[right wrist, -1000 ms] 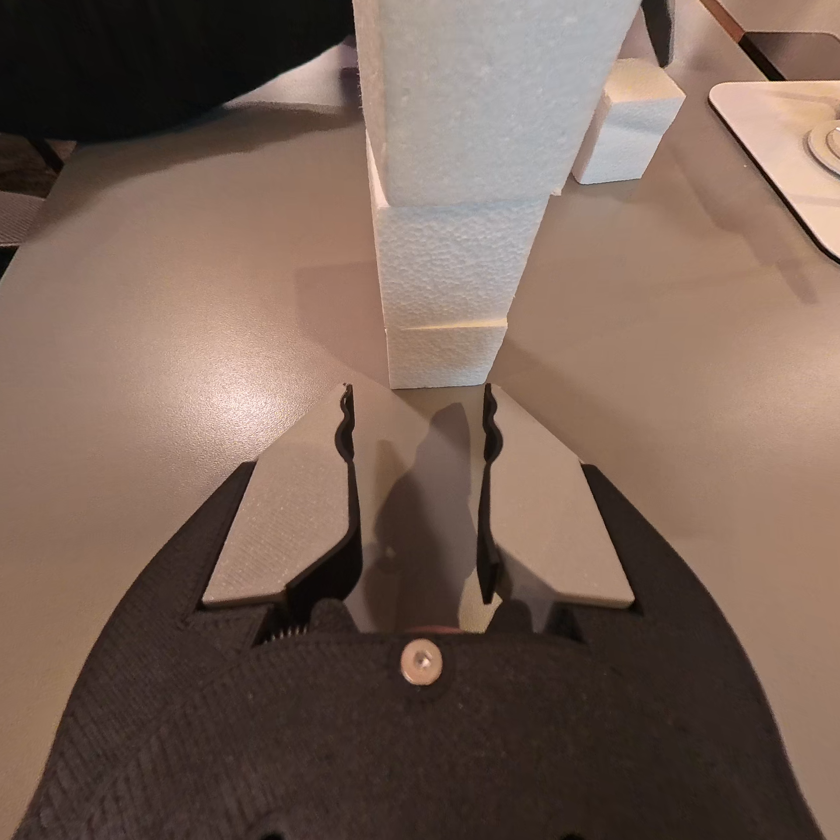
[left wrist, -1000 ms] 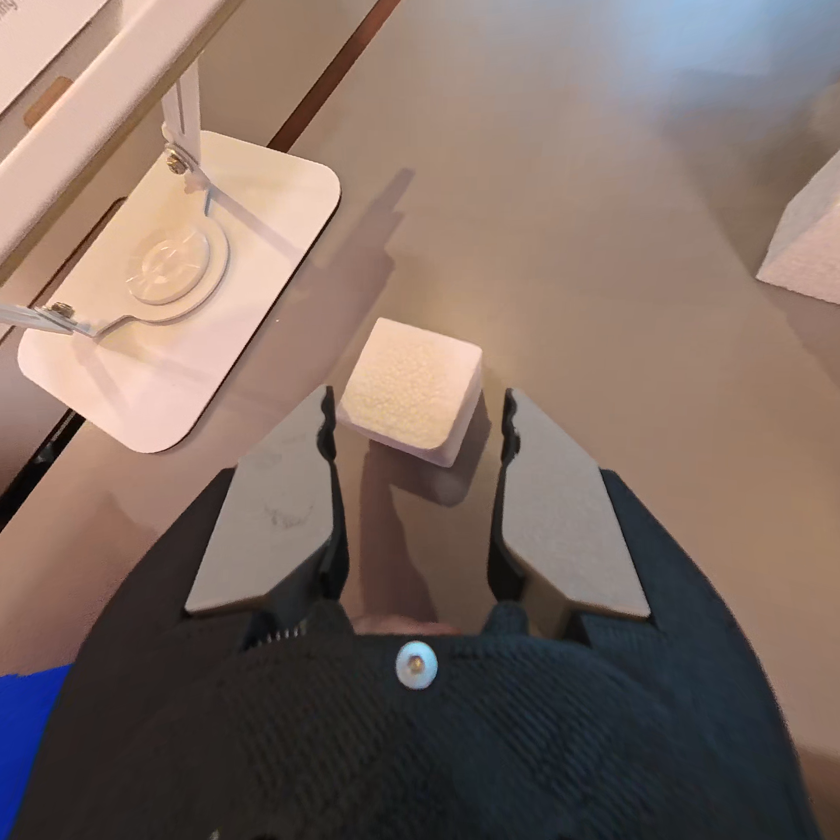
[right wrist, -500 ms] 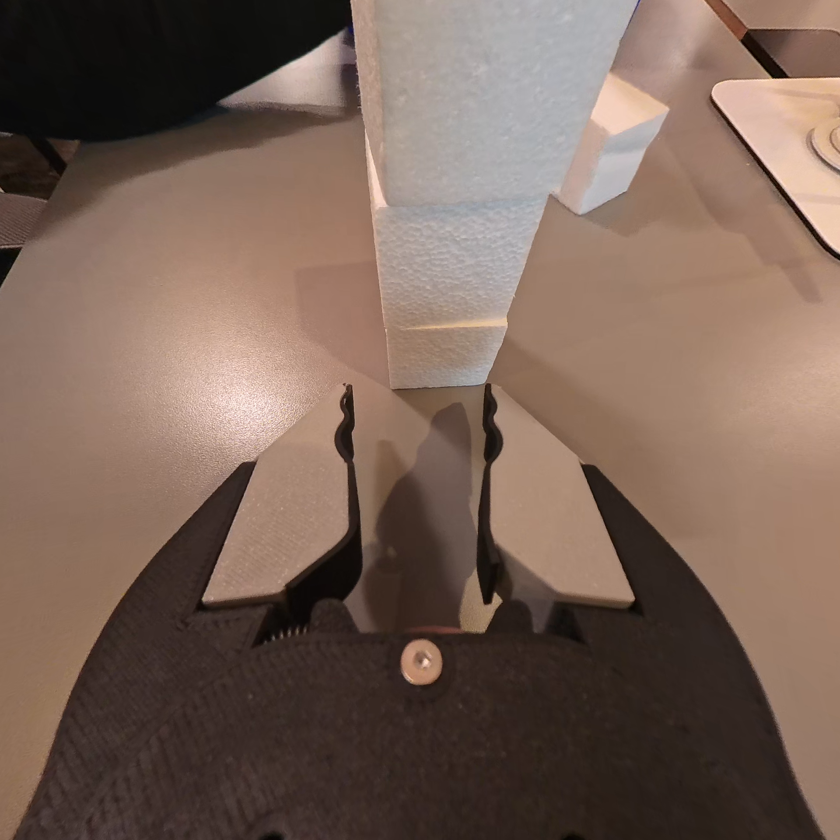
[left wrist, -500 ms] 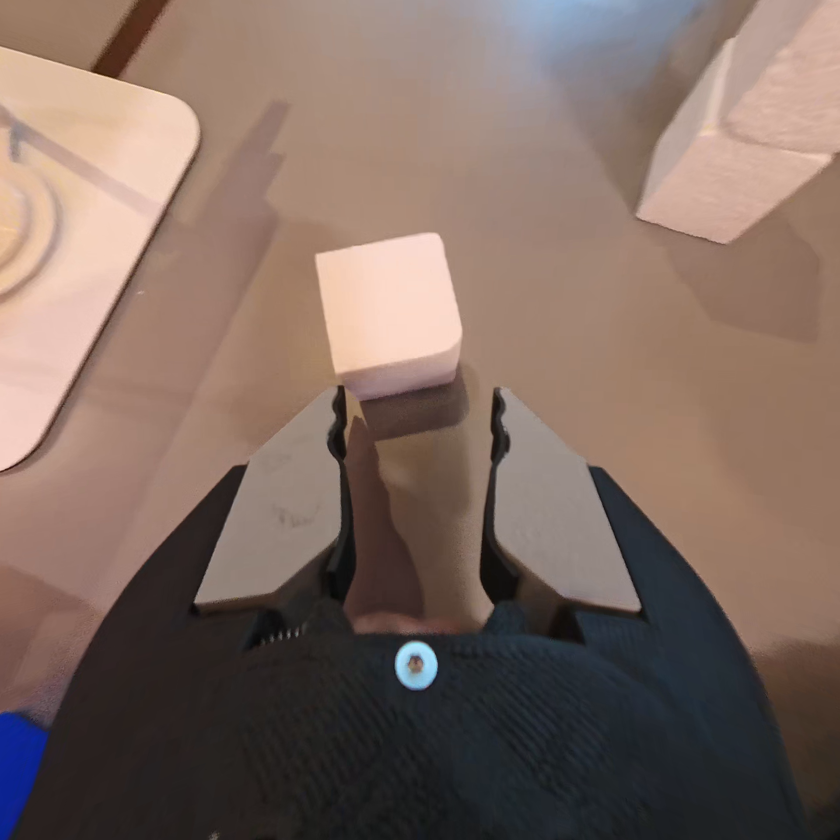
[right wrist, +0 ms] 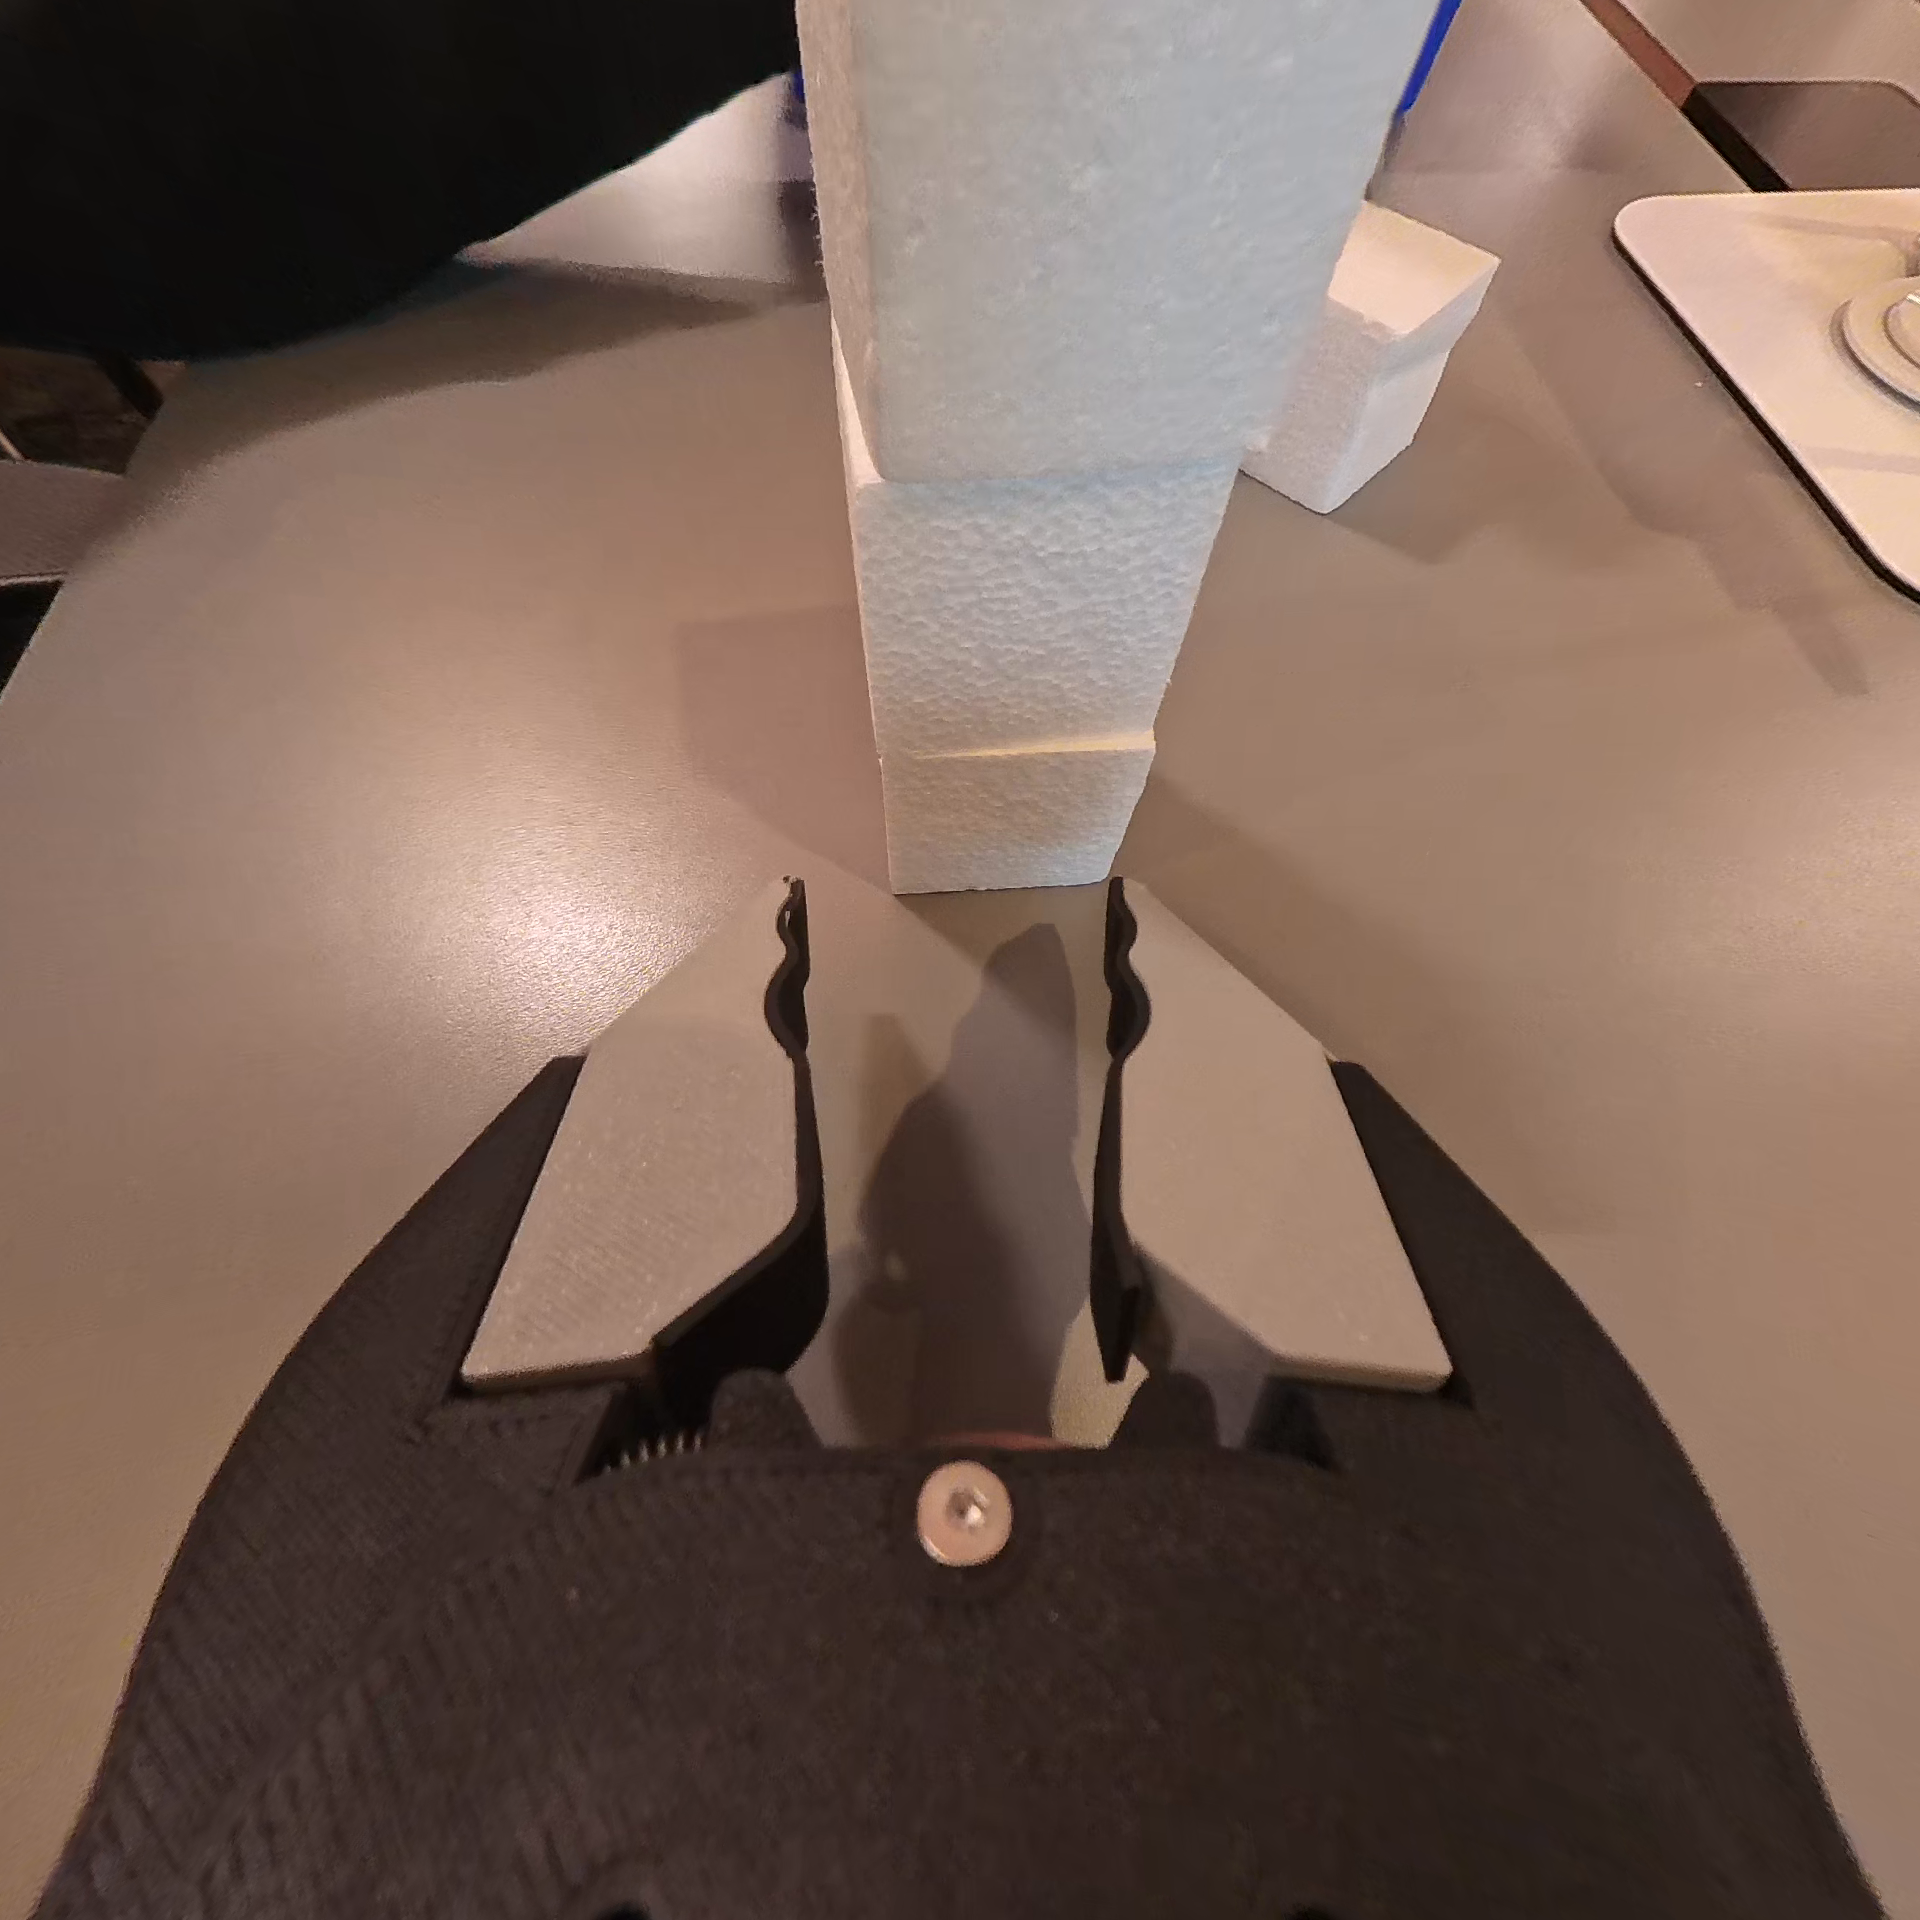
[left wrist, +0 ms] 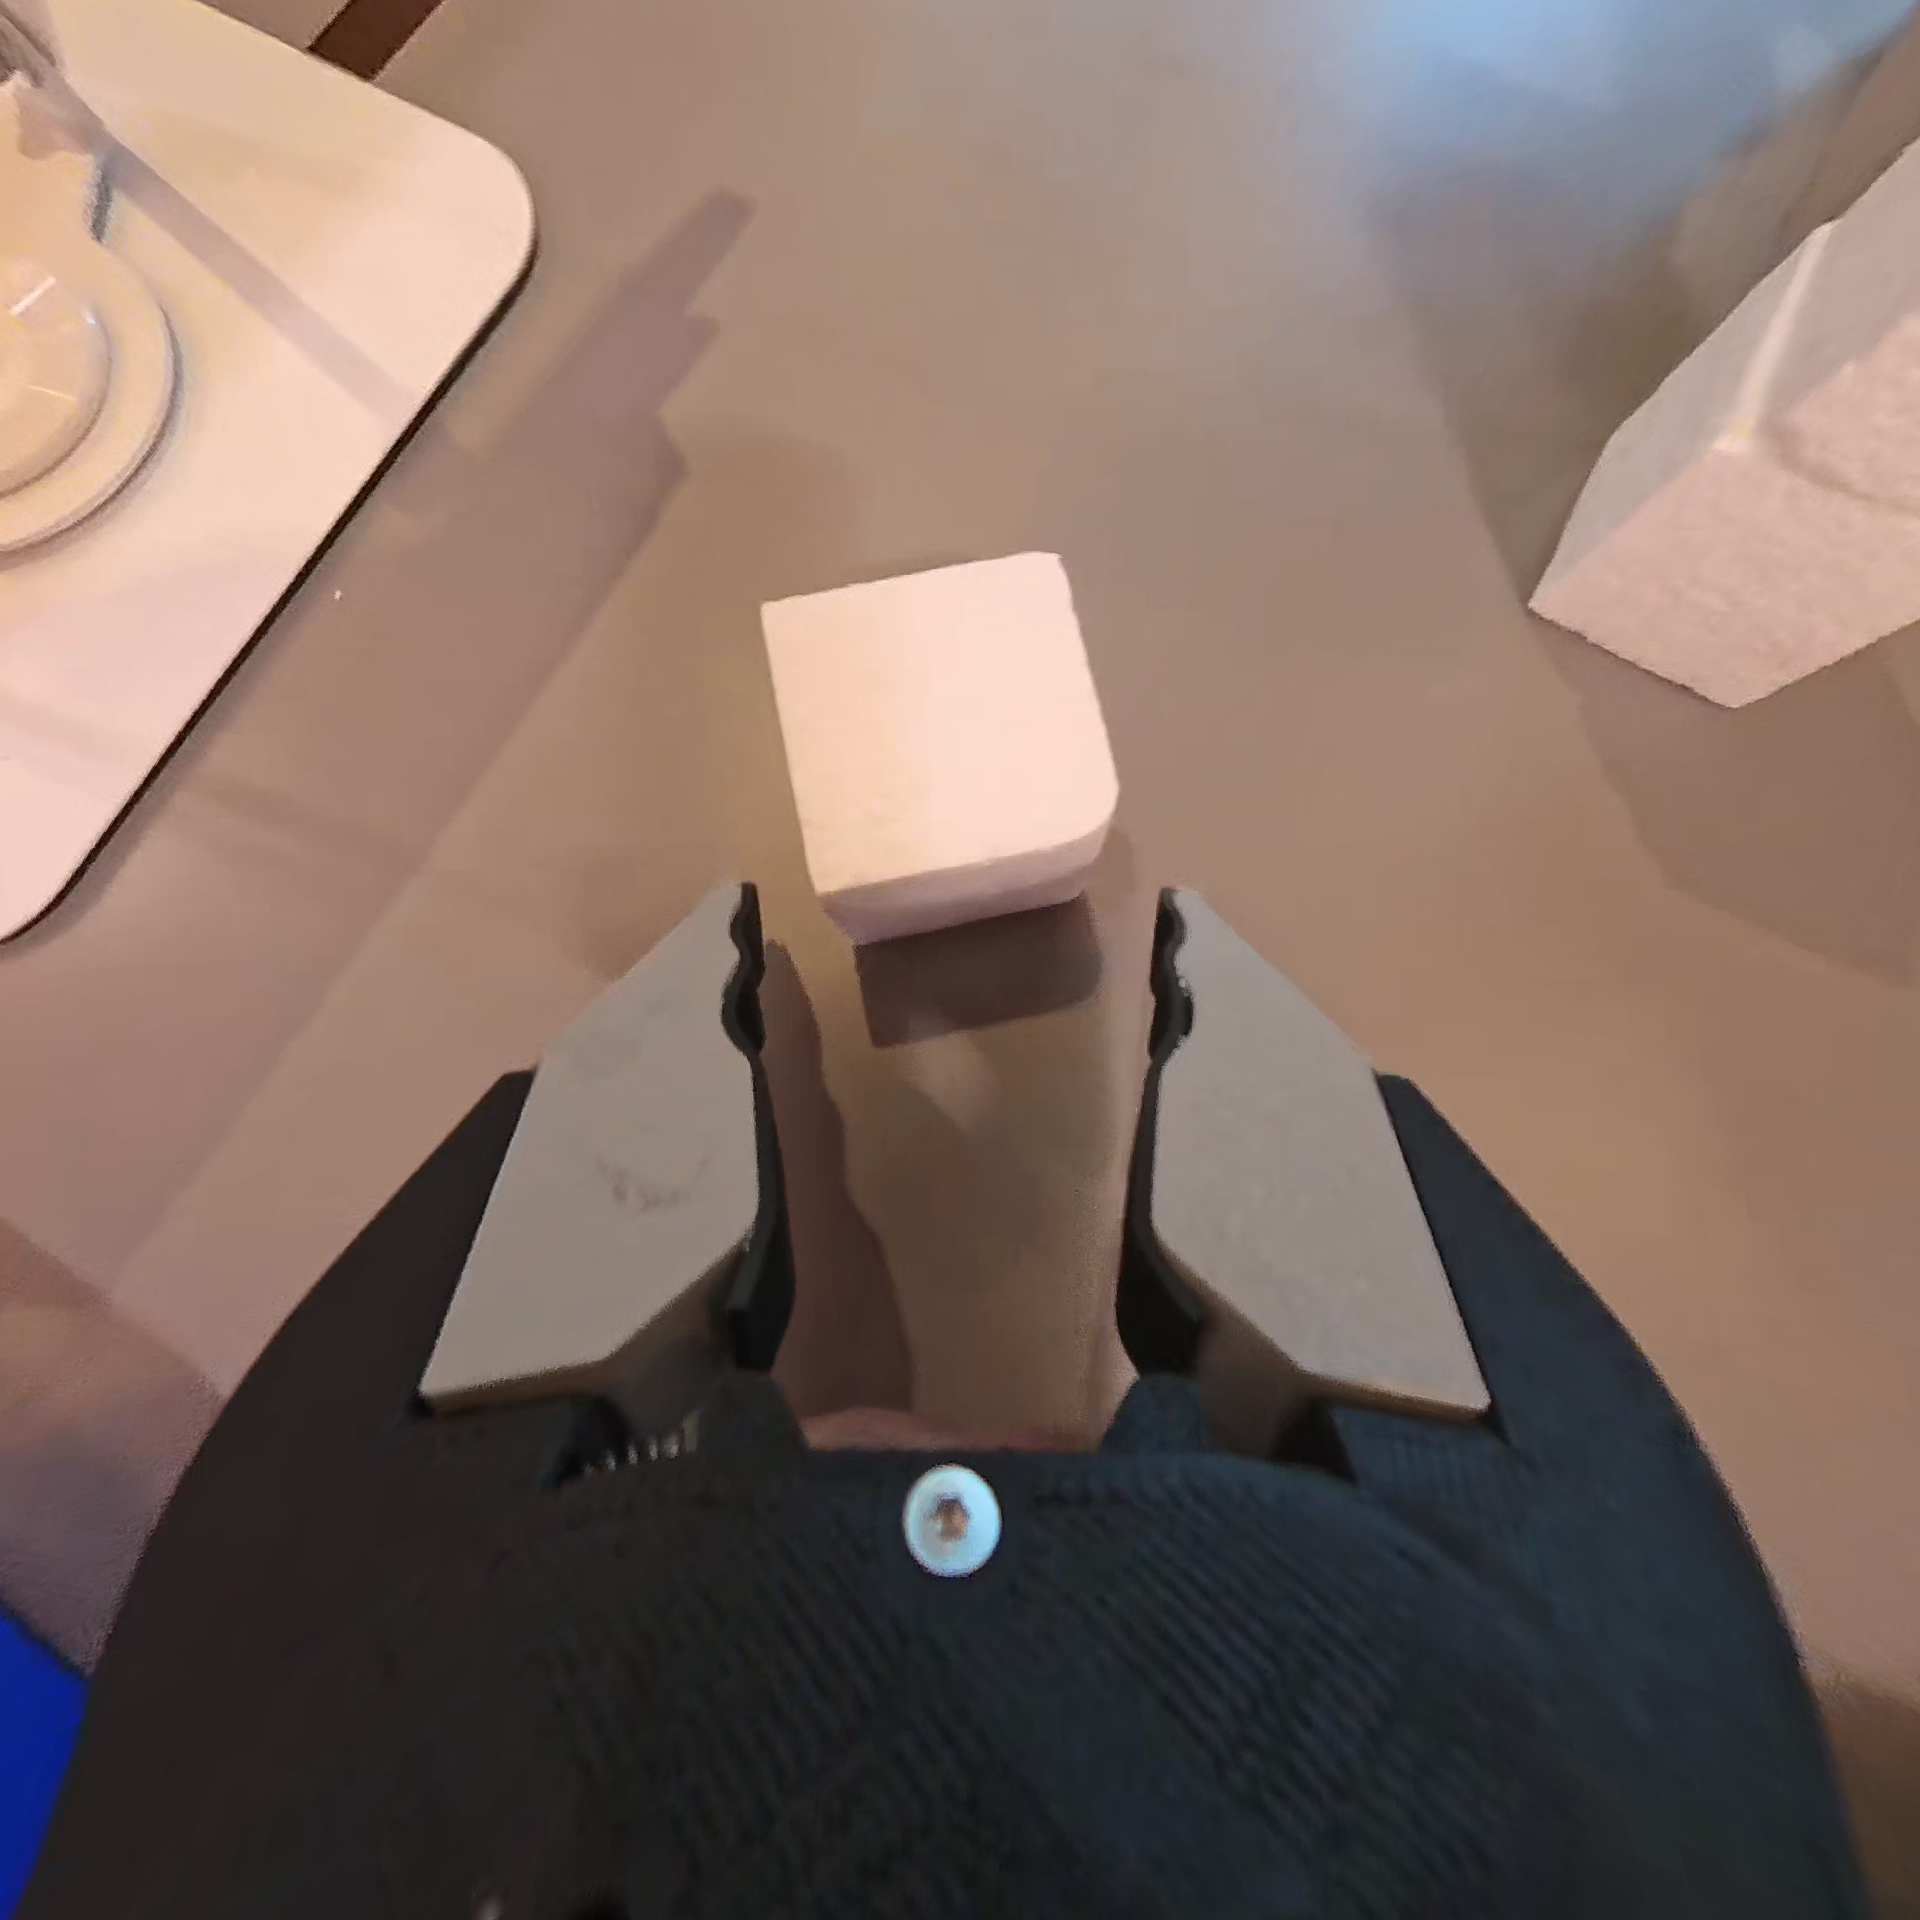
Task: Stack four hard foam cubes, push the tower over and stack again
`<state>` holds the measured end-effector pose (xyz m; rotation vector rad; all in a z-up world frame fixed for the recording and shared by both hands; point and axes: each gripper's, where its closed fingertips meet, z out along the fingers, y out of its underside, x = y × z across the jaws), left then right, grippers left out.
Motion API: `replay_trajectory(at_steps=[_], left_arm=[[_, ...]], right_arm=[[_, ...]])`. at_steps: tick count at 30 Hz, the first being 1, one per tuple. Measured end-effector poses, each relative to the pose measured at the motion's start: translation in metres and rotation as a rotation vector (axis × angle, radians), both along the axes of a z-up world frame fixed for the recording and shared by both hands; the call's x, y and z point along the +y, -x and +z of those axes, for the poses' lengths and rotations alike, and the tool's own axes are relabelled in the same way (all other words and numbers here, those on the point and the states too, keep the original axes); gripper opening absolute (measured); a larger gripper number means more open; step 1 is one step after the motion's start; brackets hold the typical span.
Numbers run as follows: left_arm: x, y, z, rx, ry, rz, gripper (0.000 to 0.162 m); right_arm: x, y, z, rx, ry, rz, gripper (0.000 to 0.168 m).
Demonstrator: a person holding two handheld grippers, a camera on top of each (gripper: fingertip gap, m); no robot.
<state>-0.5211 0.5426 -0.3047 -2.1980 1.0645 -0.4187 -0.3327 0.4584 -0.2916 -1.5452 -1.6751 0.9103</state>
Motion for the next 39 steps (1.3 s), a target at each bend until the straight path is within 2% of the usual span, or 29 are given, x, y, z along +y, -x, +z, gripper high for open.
replay_trajectory(at_steps=[7,13,14,15,16,19,22,25,32,36,39], left_arm=[[0.004,-0.001,-0.009,0.043,-0.064,0.123,0.076],[0.011,-0.014,-0.003,-0.007,-0.093,0.176,0.077],[0.014,-0.014,-0.003,-0.008,-0.093,0.192,0.075],[0.016,-0.012,-0.005,-0.002,-0.093,0.206,0.063],[0.017,-0.011,-0.006,0.002,-0.092,0.217,0.060],[0.016,-0.010,-0.001,-0.018,-0.082,0.234,0.059],[0.010,-0.013,0.022,-0.048,-0.102,0.208,0.059],[0.000,-0.020,0.060,-0.082,-0.138,0.159,0.059],[-0.042,-0.078,0.153,-0.224,-0.245,-0.099,0.059],[-0.061,-0.112,0.178,-0.274,-0.236,-0.229,0.059],[-0.072,-0.132,0.180,-0.249,-0.231,-0.309,0.059]], right_arm=[[-0.001,-0.001,-0.001,-0.005,-0.008,-0.005,0.055],[-0.001,-0.001,0.000,-0.002,0.003,-0.006,0.055],[-0.001,-0.001,0.000,-0.002,0.005,-0.006,0.055],[-0.001,-0.001,0.000,-0.002,0.006,-0.004,0.056],[-0.001,-0.001,0.000,-0.002,0.006,-0.003,0.055],[-0.001,-0.001,0.001,0.004,0.012,-0.001,0.056],[-0.001,-0.001,0.001,0.008,0.028,0.002,0.056],[-0.001,-0.002,0.002,0.010,0.038,0.003,0.056],[-0.002,-0.001,-0.001,-0.005,0.019,0.002,0.055],[-0.001,-0.001,0.001,0.005,0.024,-0.003,0.055],[-0.001,-0.001,0.000,-0.001,0.032,0.000,0.055]])
